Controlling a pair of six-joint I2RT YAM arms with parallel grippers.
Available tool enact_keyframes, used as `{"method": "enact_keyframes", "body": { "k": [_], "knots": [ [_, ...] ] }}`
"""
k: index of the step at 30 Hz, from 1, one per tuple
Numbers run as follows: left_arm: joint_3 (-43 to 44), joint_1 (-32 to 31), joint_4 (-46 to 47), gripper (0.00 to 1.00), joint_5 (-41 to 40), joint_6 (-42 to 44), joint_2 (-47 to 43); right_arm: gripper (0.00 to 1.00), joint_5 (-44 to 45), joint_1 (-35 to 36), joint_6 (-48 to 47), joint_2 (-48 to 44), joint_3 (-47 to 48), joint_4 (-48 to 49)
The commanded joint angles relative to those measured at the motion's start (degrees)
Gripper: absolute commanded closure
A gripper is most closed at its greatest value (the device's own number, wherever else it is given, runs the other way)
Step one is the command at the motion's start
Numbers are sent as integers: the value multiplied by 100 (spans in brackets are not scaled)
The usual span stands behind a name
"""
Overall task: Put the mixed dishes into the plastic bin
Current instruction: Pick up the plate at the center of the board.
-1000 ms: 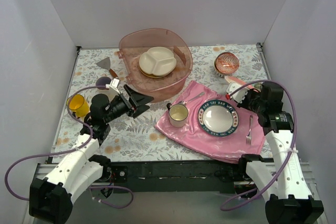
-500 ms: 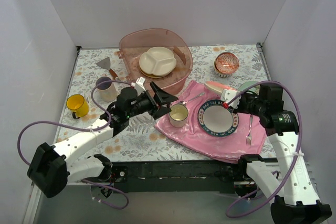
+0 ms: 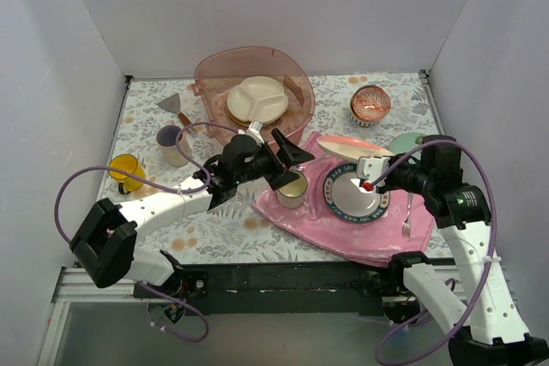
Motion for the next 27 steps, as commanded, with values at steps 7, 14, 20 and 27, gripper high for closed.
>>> {"method": "enact_keyframes", "body": {
  "k": [7,14,20,27],
  "knots": [
    [641,-86,388,2,-291,-2777,387,99,-430,77,-349,-321,257,512],
    [799,-139,380,2,-291,-2892,650,99,-632,121,-366,-330,239,485],
    [984,-253,362,2,-361,-3103,897,99,-711,156,-375,-321,301,450],
    [1292,-368,371,8,-476,-3190,1143,99,-825,209,-357,-374,222,415]
  ]
}}
